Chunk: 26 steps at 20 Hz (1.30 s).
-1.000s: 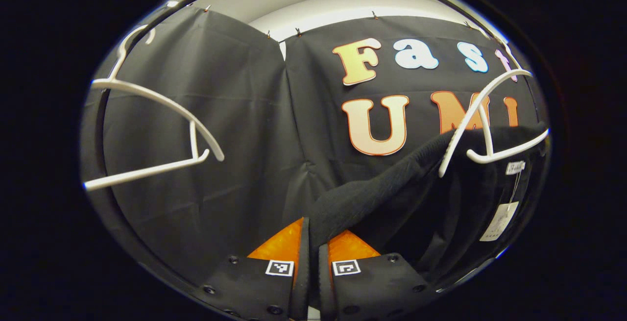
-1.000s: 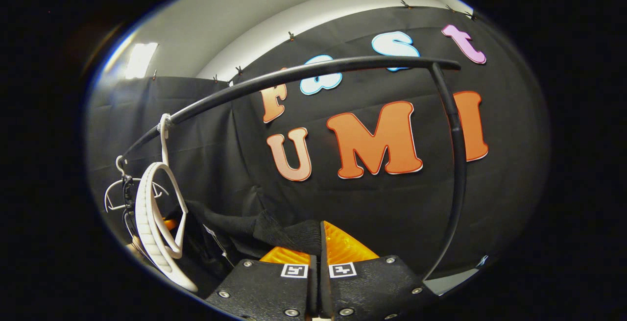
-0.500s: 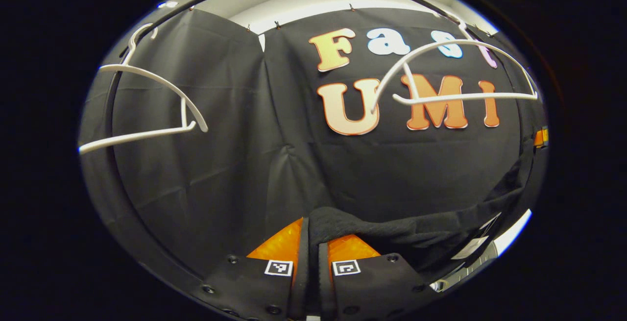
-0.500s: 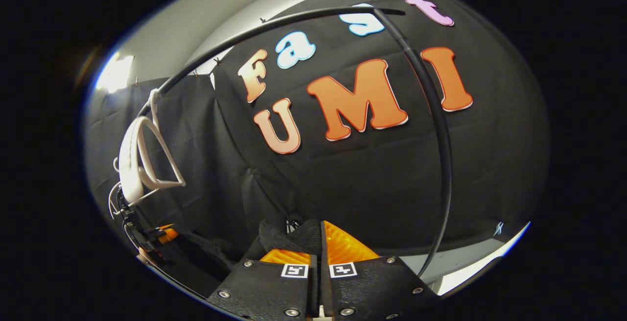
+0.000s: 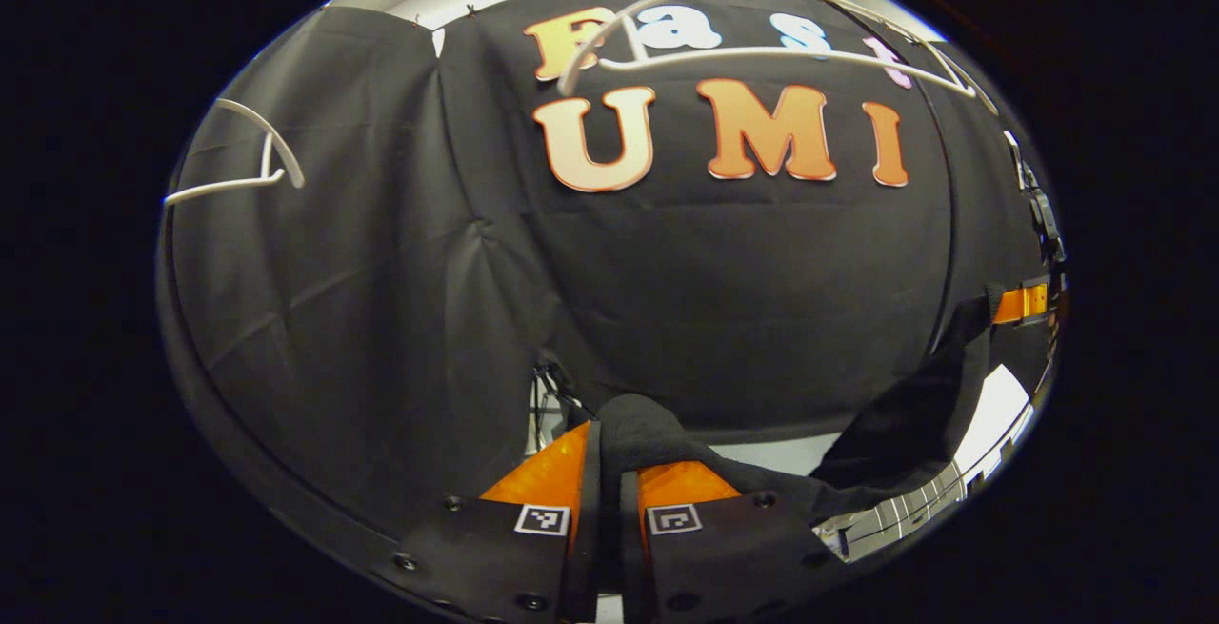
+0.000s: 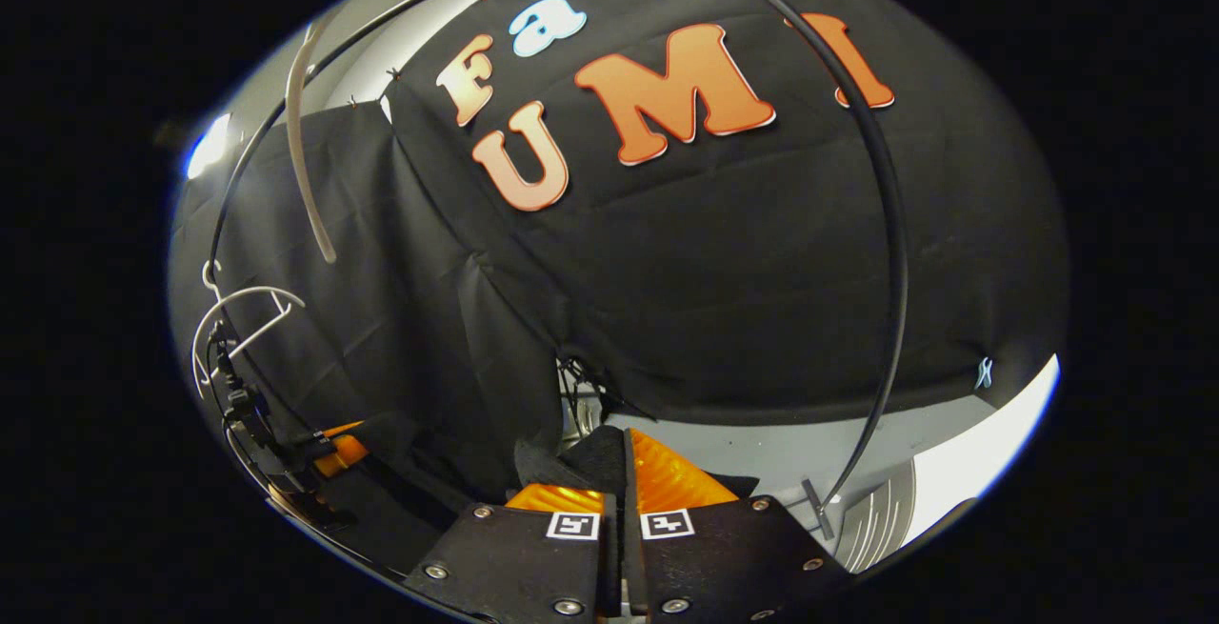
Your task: Grasp the clothes on the hanger with both hands and then place them into the laundry hamper below.
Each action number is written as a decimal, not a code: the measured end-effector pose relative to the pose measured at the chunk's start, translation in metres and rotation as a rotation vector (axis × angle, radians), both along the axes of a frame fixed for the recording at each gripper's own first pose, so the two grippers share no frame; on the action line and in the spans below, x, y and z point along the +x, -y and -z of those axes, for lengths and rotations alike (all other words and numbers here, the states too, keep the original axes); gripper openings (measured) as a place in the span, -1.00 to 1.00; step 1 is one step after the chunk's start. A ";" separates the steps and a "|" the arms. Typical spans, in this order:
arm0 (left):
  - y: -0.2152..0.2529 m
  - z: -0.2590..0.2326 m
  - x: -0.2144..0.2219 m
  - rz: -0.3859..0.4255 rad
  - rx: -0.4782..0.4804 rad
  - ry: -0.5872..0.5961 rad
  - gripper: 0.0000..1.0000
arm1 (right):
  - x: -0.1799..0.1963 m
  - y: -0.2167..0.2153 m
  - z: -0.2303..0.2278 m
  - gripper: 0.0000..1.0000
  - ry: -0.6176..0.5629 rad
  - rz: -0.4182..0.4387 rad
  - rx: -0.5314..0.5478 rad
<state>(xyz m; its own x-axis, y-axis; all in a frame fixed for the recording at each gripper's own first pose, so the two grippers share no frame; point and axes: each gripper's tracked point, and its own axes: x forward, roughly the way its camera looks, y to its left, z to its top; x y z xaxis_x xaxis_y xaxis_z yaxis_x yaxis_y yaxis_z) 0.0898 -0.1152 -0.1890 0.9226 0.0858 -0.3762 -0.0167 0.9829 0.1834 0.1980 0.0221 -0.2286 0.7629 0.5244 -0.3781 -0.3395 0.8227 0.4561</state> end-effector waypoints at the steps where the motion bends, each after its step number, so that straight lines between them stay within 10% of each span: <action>1: 0.005 0.012 0.001 0.012 -0.002 -0.020 -0.69 | -0.008 -0.010 0.012 -0.96 -0.015 -0.011 -0.003; 20: 0.006 0.217 -0.032 -0.015 0.033 -0.483 -0.81 | -0.052 -0.132 0.224 -0.81 -0.369 -0.053 -0.263; 26: 0.005 0.227 -0.036 -0.041 -0.038 -0.536 -0.36 | -0.058 -0.131 0.241 -0.61 -0.422 -0.022 -0.330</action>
<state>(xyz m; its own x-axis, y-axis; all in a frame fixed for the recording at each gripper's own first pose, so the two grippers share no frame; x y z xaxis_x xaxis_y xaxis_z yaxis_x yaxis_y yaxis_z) 0.0538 -0.1205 -0.4156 0.5966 0.0948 -0.7969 0.0314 0.9895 0.1412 0.1397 0.1534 -0.4696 0.4990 0.3401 -0.7971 -0.2008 0.9401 0.2754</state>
